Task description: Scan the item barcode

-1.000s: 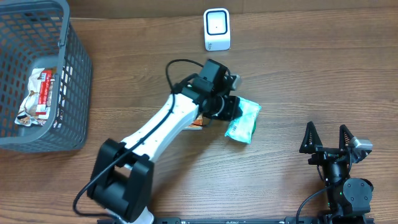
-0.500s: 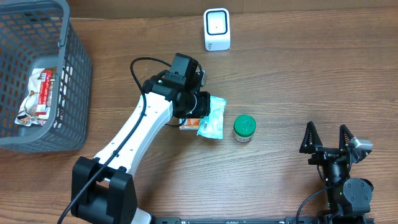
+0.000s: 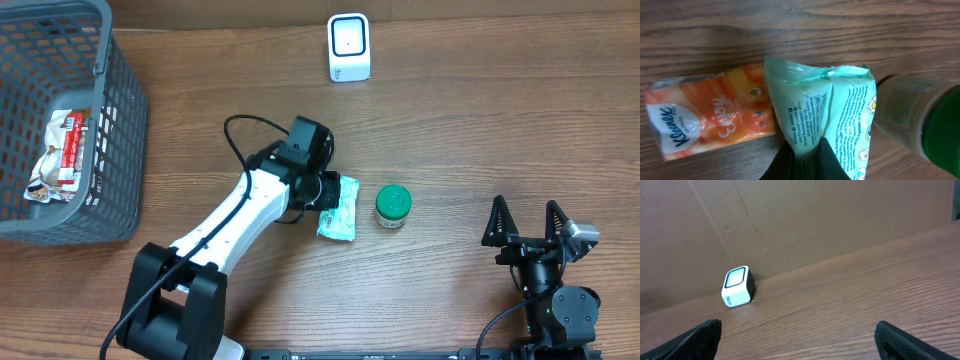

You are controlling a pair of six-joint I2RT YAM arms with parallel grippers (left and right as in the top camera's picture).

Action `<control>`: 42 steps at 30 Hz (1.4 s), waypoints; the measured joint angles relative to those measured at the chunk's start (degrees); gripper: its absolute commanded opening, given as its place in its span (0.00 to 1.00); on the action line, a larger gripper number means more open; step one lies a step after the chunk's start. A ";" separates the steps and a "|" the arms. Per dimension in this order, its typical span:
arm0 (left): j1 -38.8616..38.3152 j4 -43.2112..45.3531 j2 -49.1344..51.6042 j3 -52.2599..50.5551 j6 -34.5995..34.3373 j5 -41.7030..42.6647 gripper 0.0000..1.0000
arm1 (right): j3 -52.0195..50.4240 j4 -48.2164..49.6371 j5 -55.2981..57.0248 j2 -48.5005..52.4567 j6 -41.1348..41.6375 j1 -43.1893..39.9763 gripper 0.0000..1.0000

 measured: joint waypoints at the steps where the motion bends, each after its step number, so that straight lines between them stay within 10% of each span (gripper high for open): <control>1: -0.04 0.79 0.00 -0.70 -0.42 -0.09 0.04 | 0.00 -0.02 0.00 0.02 0.02 0.00 1.00; 5: -0.39 3.67 0.00 -2.49 -1.62 -0.17 0.07 | 0.00 -0.02 0.02 0.02 0.02 0.00 1.00; 11: -1.97 5.97 0.00 -3.30 -3.10 -0.24 0.36 | 0.00 0.02 0.04 0.02 0.00 0.00 1.00; 19: -1.73 4.70 0.00 -2.32 -3.32 -0.04 0.42 | 0.00 0.00 0.02 0.02 0.02 0.00 1.00; 25: 0.83 -0.24 0.00 5.68 -3.06 -0.11 0.38 | 0.00 0.00 0.00 0.02 0.02 0.00 1.00; 31: 2.73 -4.72 -0.55 8.52 -2.27 -5.73 0.04 | 0.00 0.02 0.00 0.02 0.02 0.00 1.00; 42: 3.10 0.35 3.63 5.88 -1.79 -20.70 0.04 | 0.00 -0.02 0.00 0.02 0.04 0.00 1.00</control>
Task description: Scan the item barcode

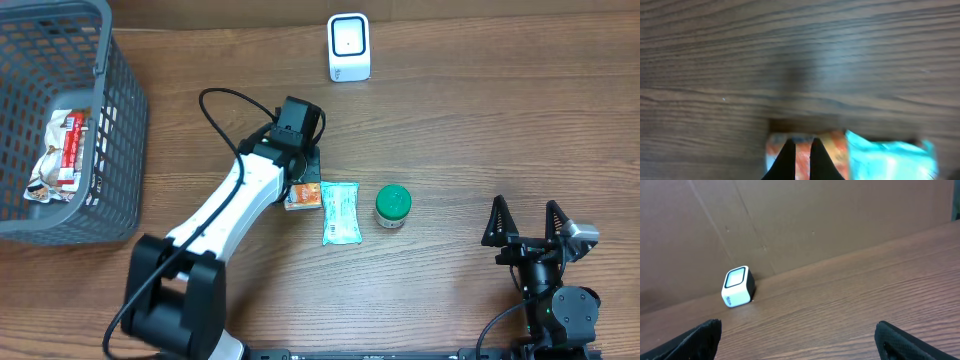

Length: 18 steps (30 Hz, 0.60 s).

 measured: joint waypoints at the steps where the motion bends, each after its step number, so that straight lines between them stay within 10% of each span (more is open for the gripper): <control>1: 0.00 0.52 0.94 -0.02 0.02 -0.68 0.04 | 0.00 0.02 0.00 0.00 -0.04 0.00 1.00; 18: 0.00 -13.11 7.34 -0.22 0.02 5.62 0.05 | 0.00 0.00 0.00 0.00 -0.04 0.00 1.00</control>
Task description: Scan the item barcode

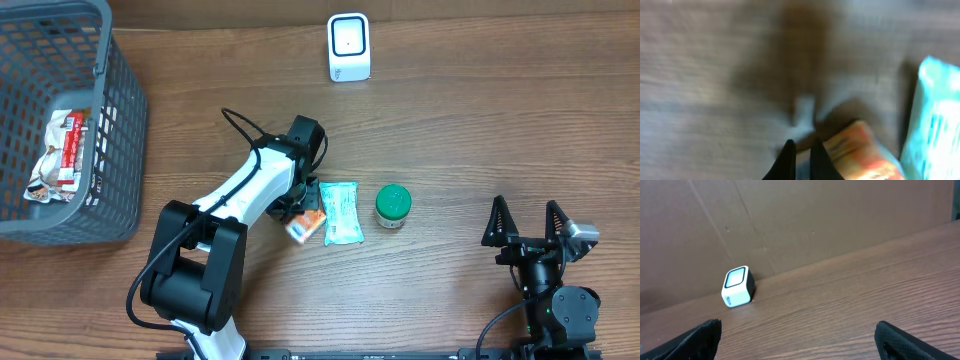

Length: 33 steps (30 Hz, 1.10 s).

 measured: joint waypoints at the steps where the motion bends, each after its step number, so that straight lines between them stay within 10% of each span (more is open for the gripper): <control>1: 0.00 -0.83 0.00 0.00 0.00 1.09 0.06 | 0.00 -0.02 0.00 0.00 0.02 0.00 1.00; 20: 1.97 -17.53 0.02 12.02 1.88 8.76 0.16 | 0.00 0.02 0.00 0.00 0.02 0.00 1.00; 33: 0.17 -14.95 0.02 10.34 10.58 11.98 0.04 | 0.00 0.00 0.02 0.00 0.04 0.00 1.00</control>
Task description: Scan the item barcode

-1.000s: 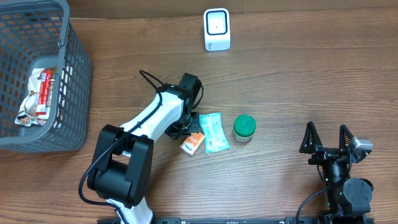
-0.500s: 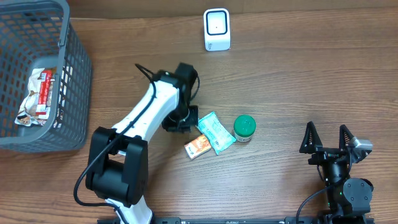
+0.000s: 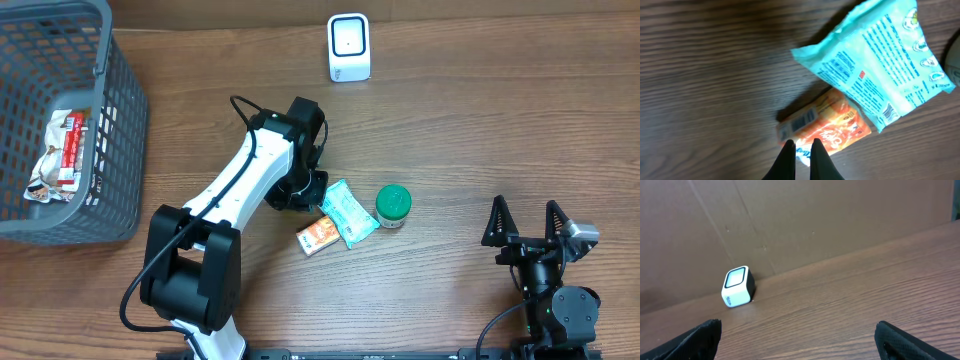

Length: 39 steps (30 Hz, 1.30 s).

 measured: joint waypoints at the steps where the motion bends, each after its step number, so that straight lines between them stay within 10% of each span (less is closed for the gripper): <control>1: 0.00 0.35 0.00 -0.50 0.31 0.57 0.04 | 0.00 0.02 -0.02 0.00 0.00 0.00 1.00; 13: -1.86 9.18 0.00 -9.16 4.70 3.78 0.17 | 0.00 0.02 0.00 -0.02 -0.02 0.00 1.00; 20: -1.81 11.76 0.00 -11.69 4.42 3.39 0.04 | 0.00 -0.02 -0.02 0.00 -0.02 0.00 1.00; 39: 5.09 13.33 -0.33 -10.88 -16.92 -2.12 0.16 | 0.00 0.00 -0.02 0.00 -0.02 0.00 1.00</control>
